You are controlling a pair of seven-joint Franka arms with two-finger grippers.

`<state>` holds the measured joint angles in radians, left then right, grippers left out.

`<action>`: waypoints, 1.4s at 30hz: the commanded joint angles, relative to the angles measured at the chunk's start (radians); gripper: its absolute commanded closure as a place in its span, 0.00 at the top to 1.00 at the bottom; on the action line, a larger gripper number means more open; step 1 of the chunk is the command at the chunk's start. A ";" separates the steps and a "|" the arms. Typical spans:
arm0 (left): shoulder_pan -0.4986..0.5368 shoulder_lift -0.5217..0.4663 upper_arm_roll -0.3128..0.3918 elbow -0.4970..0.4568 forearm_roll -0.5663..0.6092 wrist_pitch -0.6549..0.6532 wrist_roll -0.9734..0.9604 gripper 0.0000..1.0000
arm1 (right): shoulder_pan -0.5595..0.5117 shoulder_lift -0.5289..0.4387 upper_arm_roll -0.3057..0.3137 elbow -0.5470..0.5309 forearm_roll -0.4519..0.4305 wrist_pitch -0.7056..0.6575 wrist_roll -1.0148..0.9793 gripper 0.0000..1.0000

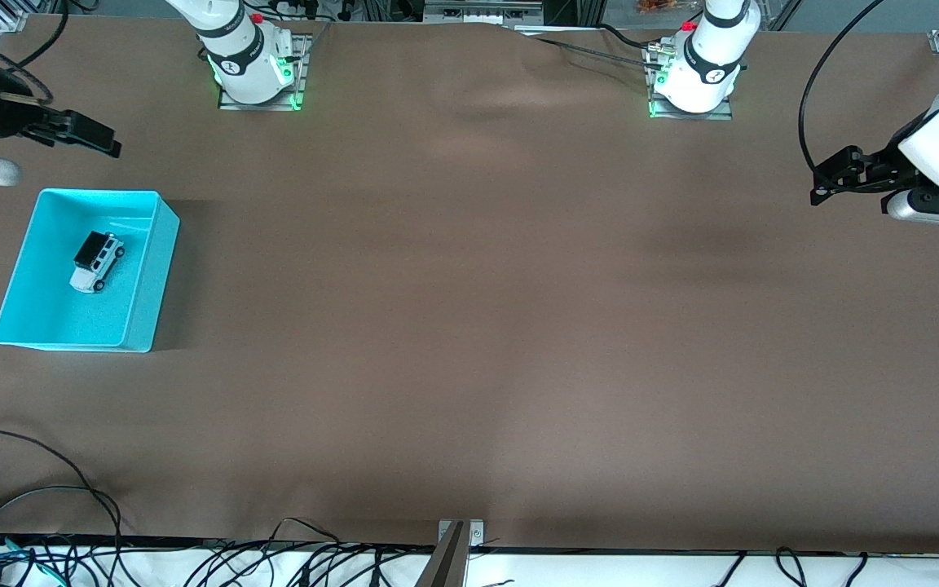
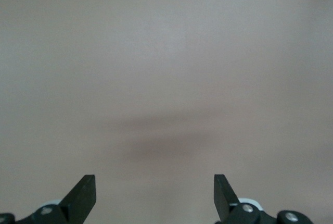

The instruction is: Wind and store white jeep toy

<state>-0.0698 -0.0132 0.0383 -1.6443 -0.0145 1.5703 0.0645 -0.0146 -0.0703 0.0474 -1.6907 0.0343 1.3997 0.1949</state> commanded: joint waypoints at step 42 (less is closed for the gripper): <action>-0.013 0.012 0.005 0.032 -0.002 -0.021 -0.029 1.00 | 0.028 0.012 -0.032 -0.032 -0.001 0.165 -0.075 1.00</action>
<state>-0.0735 -0.0130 0.0366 -1.6442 -0.0145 1.5703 0.0465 0.0028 -0.0438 0.0255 -1.7050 0.0338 1.5527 0.1381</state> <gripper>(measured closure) 0.000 0.000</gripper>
